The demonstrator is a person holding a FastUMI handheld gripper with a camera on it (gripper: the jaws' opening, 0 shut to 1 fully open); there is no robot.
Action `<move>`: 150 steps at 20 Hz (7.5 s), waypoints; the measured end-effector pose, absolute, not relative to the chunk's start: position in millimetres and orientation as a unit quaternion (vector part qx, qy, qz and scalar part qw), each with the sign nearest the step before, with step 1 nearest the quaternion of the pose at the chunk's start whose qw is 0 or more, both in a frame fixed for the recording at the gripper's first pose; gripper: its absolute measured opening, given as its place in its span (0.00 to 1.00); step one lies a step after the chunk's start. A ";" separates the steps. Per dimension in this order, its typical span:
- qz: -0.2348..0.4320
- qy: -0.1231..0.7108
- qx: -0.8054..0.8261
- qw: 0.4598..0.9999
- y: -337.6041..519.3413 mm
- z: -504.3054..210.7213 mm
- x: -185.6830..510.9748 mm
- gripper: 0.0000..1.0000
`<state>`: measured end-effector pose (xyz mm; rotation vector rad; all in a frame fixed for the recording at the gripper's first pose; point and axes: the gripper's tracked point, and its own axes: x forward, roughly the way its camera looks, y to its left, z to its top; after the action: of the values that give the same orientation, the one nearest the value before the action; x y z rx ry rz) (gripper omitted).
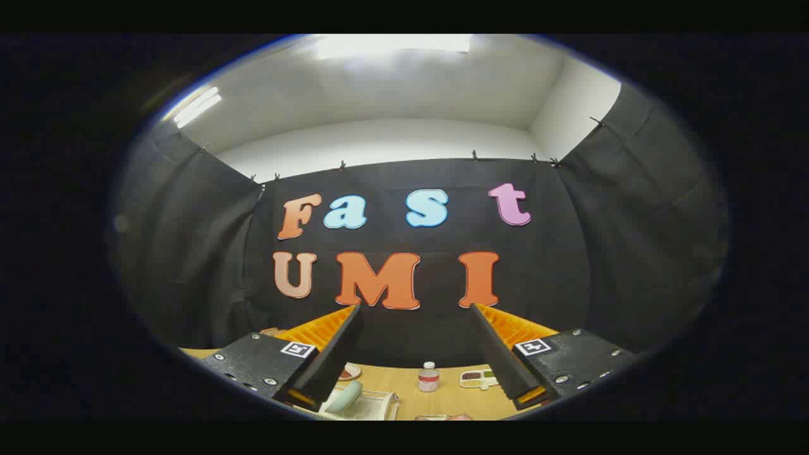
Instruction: Take the plate from the dish rack, then take the spoon from the basket and place it into the plate.
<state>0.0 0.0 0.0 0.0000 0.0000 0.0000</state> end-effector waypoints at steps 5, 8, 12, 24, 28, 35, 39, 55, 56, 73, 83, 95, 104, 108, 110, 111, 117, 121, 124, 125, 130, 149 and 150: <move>0.006 0.014 0.013 1.000 7.6 4.7 3.8 0.99; 0.009 0.014 0.009 1.000 9.6 6.9 7.2 0.99; 0.021 0.023 0.011 0.999 19.2 8.7 12.5 0.99; 0.067 0.191 0.006 0.979 55.0 -66.1 28.4 0.99; 0.083 0.283 0.048 0.954 70.9 -109.2 34.8 0.99; 0.116 0.377 0.063 0.917 100.9 -165.7 43.9 0.91; 0.114 0.453 0.041 0.883 105.1 -215.1 40.8 0.90; 0.094 0.624 -0.041 0.774 126.7 -335.0 21.5 0.72; 0.083 0.633 -0.062 0.767 120.2 -342.7 19.0 0.68; -0.049 0.684 -0.138 0.715 122.3 -349.6 12.5 0.21; -0.065 0.653 -0.124 0.744 118.6 -305.4 16.7 0.17; 0.001 0.623 0.010 0.782 90.1 -257.1 -51.4 0.17; 0.033 0.632 0.098 0.768 43.0 -271.7 -138.7 0.17; 0.043 0.638 0.153 0.754 36.4 -287.4 -172.6 0.17; 0.051 0.638 0.172 0.749 37.0 -297.9 -186.3 0.17; 0.055 0.638 0.181 0.746 37.0 -304.0 -193.8 0.17; 0.071 0.641 0.228 0.730 44.2 -346.4 -228.2 0.17; 0.074 0.641 0.256 0.720 53.8 -371.5 -243.9 0.17; 0.069 0.638 0.267 0.719 54.2 -388.3 -249.6 0.17; 0.068 0.633 0.269 0.723 55.8 -393.1 -250.1 0.17; 0.056 0.610 0.297 0.733 60.5 -409.1 -243.6 0.18; -0.011 0.386 0.110 0.916 -52.8 -354.2 -145.2 0.65; -0.008 0.374 0.105 0.921 -51.7 -351.7 -139.3 0.65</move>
<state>-139.3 -51.7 -351.7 0.2156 0.7681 -0.0157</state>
